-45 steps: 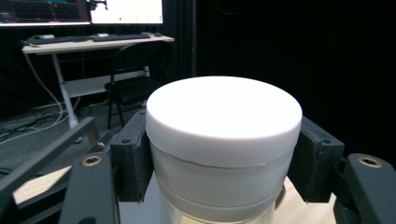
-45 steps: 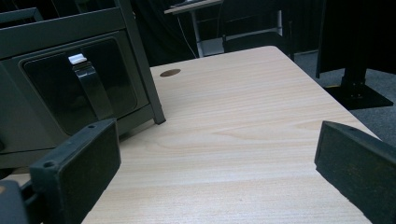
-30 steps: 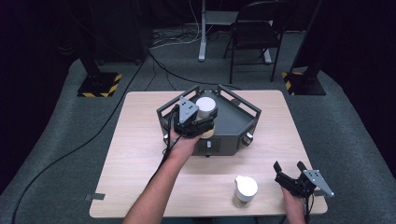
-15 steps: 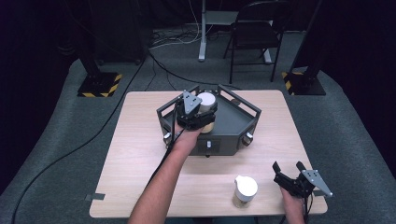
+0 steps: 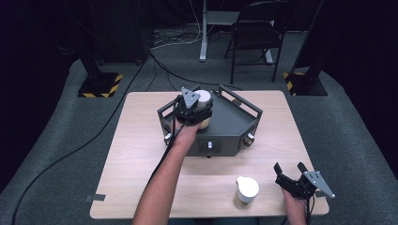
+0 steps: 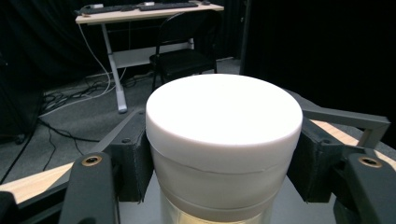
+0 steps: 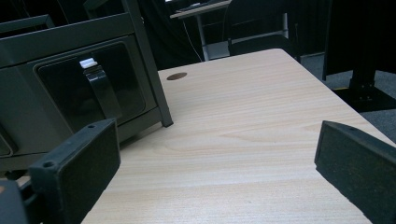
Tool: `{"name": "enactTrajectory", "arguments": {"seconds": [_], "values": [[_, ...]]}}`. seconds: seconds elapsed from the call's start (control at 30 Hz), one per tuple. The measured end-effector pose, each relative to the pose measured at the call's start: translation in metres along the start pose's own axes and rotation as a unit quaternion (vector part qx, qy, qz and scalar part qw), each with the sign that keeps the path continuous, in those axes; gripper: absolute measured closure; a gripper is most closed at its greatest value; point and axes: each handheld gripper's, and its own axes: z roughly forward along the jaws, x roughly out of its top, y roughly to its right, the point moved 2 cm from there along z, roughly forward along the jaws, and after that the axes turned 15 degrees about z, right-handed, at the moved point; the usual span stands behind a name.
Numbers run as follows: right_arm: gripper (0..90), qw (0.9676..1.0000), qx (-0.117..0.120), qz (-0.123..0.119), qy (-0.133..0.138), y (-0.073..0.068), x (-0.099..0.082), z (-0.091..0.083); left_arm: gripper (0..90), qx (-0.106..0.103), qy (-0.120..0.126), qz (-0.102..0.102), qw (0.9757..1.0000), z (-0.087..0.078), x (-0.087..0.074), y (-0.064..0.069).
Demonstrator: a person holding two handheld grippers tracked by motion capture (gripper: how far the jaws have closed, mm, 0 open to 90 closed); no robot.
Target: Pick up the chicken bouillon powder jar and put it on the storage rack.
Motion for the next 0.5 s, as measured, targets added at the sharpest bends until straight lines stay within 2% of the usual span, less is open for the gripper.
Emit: {"name": "enactTrajectory", "arguments": {"seconds": [0.23, 0.5], "values": [[0.0, 1.0000, 0.000, 0.009, 0.001, 0.0021, 0.0003, -0.0009, 33.2, 0.001, 0.003, -0.014, 0.9999, 0.0038, -0.0051, -0.0013], [0.0, 0.9999, -0.002, 0.013, 0.001, 0.0022, 0.0008, -0.0005, 33.0, 0.002, 0.007, -0.009, 0.9999, 0.0032, -0.0074, -0.0001]]}}
